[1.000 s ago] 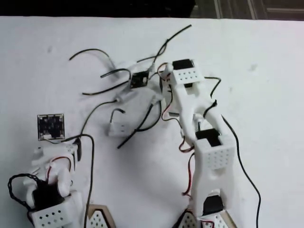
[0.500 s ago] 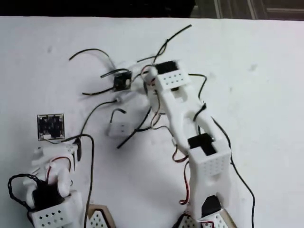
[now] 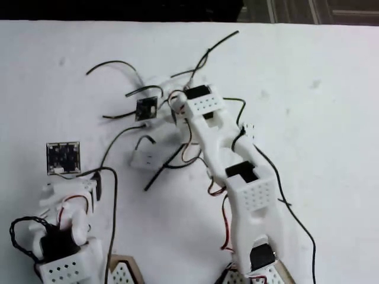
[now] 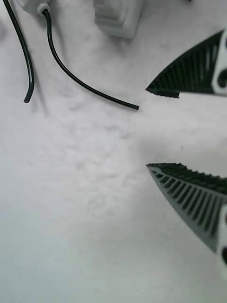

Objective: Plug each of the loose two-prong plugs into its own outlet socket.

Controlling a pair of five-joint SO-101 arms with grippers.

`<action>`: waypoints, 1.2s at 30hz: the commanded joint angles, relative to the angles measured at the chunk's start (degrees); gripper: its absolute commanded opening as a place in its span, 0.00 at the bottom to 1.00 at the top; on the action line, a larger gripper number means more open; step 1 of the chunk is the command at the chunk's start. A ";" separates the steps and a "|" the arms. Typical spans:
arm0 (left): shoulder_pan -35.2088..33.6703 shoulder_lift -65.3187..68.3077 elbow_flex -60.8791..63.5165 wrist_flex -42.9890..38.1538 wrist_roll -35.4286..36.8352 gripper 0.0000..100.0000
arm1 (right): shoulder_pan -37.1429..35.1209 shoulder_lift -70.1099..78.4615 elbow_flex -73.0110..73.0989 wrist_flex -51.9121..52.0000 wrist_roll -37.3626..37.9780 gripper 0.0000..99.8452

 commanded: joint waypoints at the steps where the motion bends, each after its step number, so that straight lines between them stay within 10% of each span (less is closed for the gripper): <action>1: -0.04 -0.48 -0.26 -1.05 -0.53 0.23 | 0.04 -0.31 0.18 -0.04 -0.18 0.02; 36: -0.04 -0.48 -0.26 -0.97 -0.53 0.23 | 1.10 2.77 0.26 6.90 -5.10 0.11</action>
